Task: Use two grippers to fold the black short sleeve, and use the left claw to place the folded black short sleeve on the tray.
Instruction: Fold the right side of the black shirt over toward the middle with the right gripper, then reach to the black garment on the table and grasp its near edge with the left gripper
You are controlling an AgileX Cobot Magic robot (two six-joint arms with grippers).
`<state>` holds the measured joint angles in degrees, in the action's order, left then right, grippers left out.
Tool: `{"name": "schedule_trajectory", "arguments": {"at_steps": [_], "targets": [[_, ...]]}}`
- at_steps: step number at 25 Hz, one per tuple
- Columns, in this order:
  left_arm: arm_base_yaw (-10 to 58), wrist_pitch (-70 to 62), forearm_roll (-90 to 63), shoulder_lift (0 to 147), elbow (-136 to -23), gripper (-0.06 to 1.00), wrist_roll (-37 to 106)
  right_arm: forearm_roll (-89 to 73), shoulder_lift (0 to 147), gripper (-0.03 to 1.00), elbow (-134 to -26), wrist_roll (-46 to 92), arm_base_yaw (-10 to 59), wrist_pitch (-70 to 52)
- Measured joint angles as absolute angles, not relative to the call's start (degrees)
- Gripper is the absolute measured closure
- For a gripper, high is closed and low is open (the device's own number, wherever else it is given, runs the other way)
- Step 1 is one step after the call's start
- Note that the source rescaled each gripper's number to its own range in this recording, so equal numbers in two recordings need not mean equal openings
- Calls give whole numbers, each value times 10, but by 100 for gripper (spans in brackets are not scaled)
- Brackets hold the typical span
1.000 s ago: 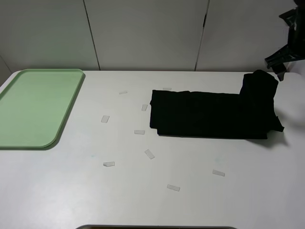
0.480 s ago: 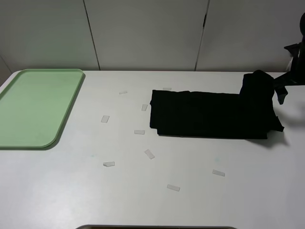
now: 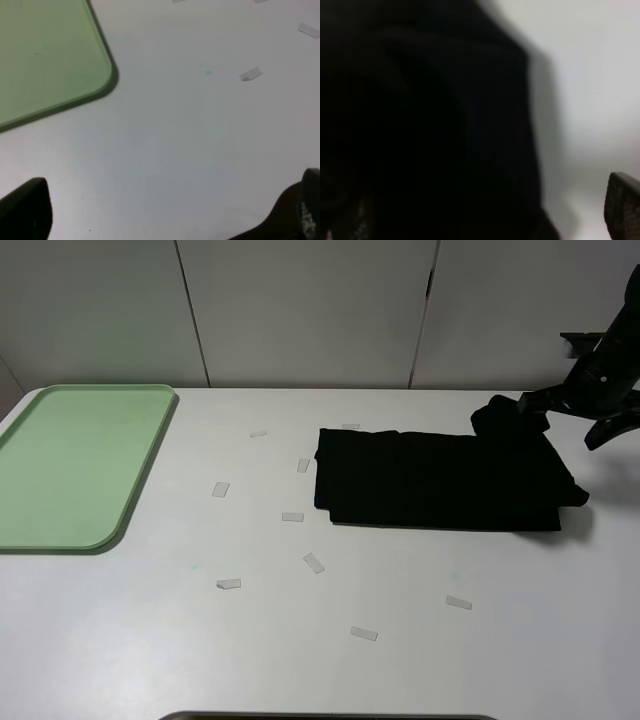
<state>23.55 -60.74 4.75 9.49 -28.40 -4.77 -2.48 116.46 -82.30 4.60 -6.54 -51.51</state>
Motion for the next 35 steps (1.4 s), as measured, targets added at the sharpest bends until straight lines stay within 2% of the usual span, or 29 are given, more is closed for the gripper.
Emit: {"name": "schedule_trajectory", "arguments": {"at_steps": [13, 23, 35], "targets": [[236, -607, 47, 95, -284, -4, -48, -53, 1170, -3, -823, 49, 42, -466], [236, -607, 47, 95, -284, -4, -48, -68, 1194, -3, -828, 45, 57, -453], [236, -607, 47, 95, -284, -4, -48, -38, 1056, -3, -850, 23, 57, -558]]}}
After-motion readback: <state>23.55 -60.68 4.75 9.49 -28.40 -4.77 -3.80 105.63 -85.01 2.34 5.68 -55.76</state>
